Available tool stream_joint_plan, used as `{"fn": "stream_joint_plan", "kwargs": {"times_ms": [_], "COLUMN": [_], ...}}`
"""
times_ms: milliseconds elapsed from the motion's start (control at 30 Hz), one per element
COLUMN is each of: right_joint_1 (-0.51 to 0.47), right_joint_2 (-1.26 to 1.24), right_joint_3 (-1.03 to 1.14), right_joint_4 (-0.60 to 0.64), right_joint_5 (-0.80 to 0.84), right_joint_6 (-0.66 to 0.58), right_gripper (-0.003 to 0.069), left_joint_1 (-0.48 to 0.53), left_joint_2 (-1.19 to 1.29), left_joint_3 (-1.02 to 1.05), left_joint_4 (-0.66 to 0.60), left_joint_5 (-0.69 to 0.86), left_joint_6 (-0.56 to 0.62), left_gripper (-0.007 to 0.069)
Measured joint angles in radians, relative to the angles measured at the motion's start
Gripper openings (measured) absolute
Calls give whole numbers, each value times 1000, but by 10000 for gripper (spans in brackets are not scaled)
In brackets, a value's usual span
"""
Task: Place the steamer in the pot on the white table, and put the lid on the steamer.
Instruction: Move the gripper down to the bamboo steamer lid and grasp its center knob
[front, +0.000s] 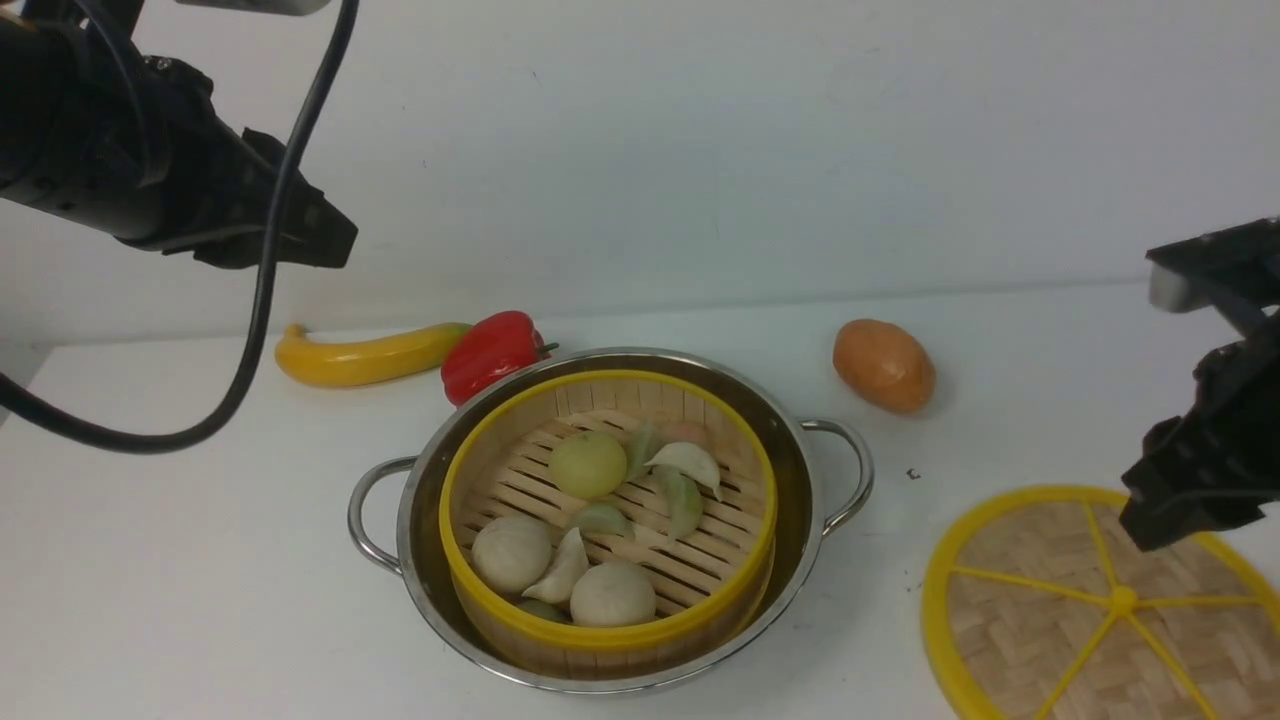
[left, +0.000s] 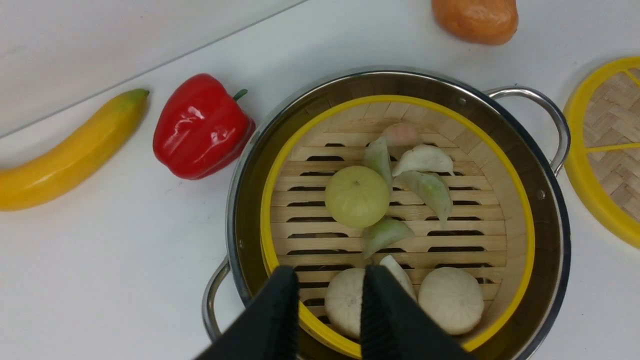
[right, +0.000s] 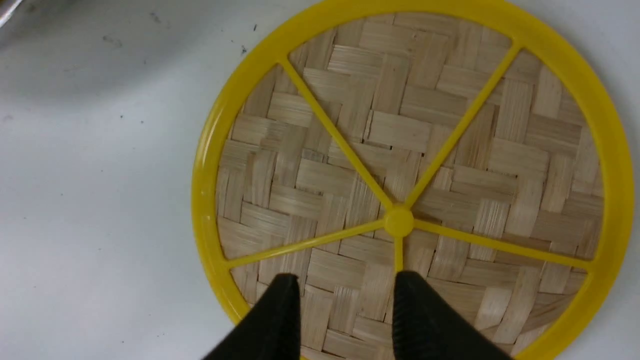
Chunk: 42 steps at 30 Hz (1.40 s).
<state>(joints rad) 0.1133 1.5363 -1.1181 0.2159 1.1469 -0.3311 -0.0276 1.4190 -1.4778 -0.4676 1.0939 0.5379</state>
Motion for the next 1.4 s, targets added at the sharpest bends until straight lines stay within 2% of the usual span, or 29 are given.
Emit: {"fn": "stream_joint_plan", "kwargs": {"times_ms": [200,400,567,1100,1400], "right_joint_1": [0,0,0,0,0], "right_joint_2": [63,136,188,258,273], "right_joint_3": [0,-3,-4,-6,-6], "right_joint_4": [-12,-34,-34,-58,-65], "right_joint_5": [-17,-40,-56,-87,-92], "right_joint_6": [10,17,17,17,17], "right_gripper": [255,318,335,279,268], "left_joint_1": [0,0,0,0,2], "left_joint_2": [0,0,0,0,0], "left_joint_3": [0,0,0,0,0], "left_joint_4": [0,0,0,1,106], "left_joint_5": [1,2,2,3,1], "left_joint_6": [0,0,0,0,-56], "left_gripper": [179,184,186,186,186]}}
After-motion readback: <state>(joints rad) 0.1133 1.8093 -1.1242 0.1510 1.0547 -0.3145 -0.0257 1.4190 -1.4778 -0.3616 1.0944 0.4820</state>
